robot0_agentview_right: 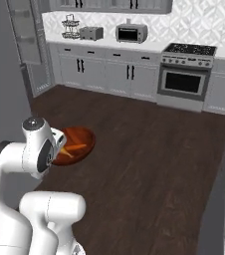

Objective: Pick the chicken drumstick and carrot from their plates and place them in the bowl. Then put the bowl in the fridge.

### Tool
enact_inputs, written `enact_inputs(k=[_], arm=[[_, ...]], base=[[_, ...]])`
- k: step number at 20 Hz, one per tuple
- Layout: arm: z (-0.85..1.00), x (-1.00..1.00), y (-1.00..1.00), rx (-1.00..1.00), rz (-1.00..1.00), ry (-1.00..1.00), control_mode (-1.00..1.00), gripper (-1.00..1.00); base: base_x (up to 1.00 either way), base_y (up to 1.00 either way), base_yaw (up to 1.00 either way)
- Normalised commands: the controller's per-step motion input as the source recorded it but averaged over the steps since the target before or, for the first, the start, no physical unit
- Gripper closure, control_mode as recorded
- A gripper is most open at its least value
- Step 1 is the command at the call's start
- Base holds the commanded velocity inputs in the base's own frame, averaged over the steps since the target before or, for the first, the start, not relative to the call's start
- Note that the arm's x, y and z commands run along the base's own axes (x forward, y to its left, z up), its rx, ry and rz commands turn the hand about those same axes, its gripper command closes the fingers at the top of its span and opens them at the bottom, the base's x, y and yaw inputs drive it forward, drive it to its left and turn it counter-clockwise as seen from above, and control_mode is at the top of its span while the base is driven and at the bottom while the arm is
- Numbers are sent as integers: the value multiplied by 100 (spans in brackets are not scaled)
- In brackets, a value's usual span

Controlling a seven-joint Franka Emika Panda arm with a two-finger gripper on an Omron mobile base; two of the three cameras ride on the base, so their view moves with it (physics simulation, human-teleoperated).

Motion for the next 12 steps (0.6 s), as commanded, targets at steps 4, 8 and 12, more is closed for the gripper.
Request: enact_inputs(k=[4, 8, 12], arm=[[0, 0, 0, 0, 0, 0, 100, 100], [0, 0, 0, 0, 0, 0, 100, 100], [0, 0, 0, 0, 0, 0, 100, 100]], base=[[100, 0, -29], [100, 11, -16], [100, 18, 0]])
